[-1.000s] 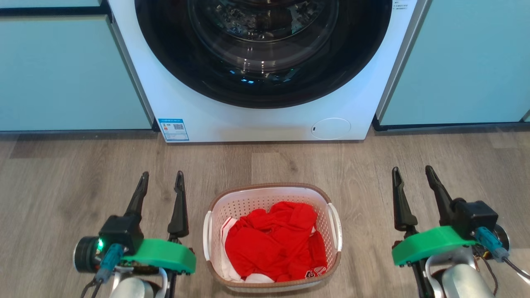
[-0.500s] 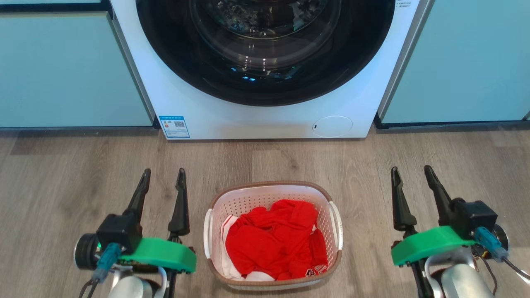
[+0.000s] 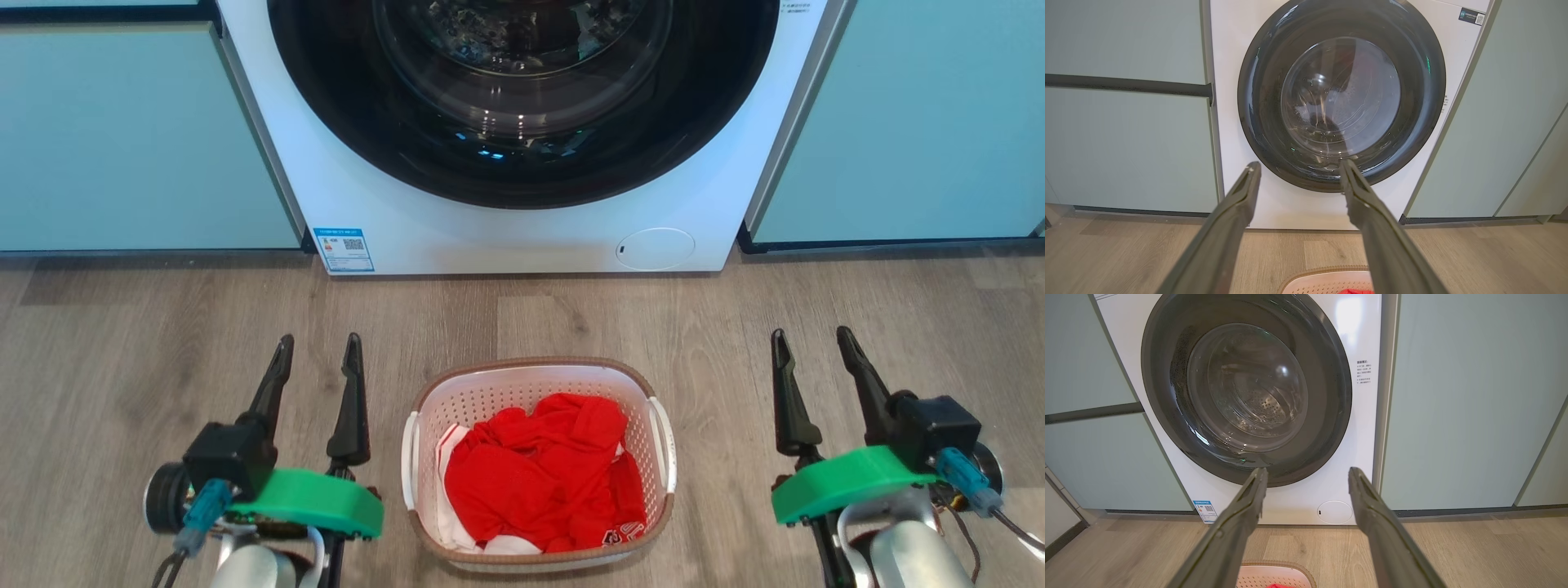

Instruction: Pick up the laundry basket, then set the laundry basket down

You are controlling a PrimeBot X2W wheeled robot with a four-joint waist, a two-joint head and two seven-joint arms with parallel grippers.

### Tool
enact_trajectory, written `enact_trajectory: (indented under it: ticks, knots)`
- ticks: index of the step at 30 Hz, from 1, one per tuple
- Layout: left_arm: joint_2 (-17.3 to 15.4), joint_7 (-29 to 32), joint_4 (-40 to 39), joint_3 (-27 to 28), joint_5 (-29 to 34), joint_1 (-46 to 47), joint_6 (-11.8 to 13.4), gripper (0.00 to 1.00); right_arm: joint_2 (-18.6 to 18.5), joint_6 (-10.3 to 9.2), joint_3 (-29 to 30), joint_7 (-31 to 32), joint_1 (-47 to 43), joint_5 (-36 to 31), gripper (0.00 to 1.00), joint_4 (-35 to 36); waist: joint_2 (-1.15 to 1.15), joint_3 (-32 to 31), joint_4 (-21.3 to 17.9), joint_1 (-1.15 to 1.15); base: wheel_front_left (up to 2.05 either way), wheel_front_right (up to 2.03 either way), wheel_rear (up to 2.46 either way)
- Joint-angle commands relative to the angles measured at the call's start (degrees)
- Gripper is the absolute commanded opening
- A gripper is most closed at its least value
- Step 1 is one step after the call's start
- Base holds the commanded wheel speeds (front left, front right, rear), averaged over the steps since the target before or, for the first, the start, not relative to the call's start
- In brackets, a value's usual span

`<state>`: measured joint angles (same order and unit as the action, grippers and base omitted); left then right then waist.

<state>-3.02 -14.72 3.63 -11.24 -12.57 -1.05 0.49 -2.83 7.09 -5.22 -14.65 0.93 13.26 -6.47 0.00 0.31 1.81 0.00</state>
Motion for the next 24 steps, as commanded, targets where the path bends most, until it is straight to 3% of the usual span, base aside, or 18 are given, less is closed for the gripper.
enact_trajectory:
  ticks: [1,15,16,24]
  knots:
    - [0.14,-0.28,-1.61,1.94,-0.51,3.17,-0.23,1.0,-0.05,0.4,-1.21,-0.35,1.82,0.28,1.0,2.07,0.0,-0.01,0.03,0.0,0.0,0.0,0.0]
    - [0.14,-0.28,-1.34,1.75,-1.92,3.18,-0.39,1.0,-0.05,0.4,-1.36,-0.35,1.88,0.05,1.0,1.74,0.0,0.42,0.03,0.0,0.0,0.0,0.0]
    - [0.0,0.01,0.66,-0.03,-1.9,-0.05,-0.32,0.0,0.01,0.0,-0.08,0.0,-0.03,0.01,0.0,-0.18,0.0,0.42,0.03,0.0,0.0,0.0,0.0]
    - [-0.16,0.56,4.07,0.08,-4.9,-1.52,-0.66,0.0,-0.12,0.01,-0.22,0.54,-1.0,3.06,0.0,-3.64,0.0,0.42,-0.04,0.0,0.0,0.0,0.0]
